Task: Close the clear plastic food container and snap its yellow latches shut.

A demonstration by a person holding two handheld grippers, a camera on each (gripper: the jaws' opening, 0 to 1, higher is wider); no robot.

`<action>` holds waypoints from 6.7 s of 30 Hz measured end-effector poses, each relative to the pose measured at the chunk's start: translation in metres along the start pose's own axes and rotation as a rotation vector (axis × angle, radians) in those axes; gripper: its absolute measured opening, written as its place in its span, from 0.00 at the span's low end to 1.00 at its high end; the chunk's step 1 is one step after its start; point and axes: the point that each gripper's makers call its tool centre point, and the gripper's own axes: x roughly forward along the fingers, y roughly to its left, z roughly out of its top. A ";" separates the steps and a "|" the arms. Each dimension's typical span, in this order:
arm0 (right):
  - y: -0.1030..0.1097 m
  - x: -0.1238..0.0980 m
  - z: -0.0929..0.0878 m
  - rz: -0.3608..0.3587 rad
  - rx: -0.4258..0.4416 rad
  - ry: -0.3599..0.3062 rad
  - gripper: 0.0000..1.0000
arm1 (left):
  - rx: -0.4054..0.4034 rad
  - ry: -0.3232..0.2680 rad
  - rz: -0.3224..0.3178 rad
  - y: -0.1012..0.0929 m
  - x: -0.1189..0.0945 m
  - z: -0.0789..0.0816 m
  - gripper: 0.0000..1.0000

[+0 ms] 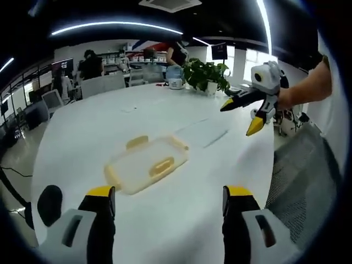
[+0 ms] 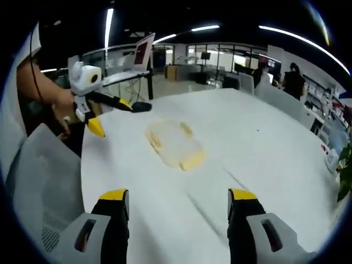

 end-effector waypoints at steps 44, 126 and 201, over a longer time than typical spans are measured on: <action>-0.020 0.067 0.026 0.124 -0.194 0.099 0.70 | 0.226 0.139 -0.072 0.052 0.034 -0.002 0.79; -0.015 0.139 -0.002 0.362 -0.399 0.359 0.67 | 0.614 0.435 -0.321 0.105 0.076 -0.024 0.63; -0.020 0.146 -0.005 0.400 -0.424 0.421 0.40 | 0.609 0.482 -0.411 0.096 0.081 -0.035 0.40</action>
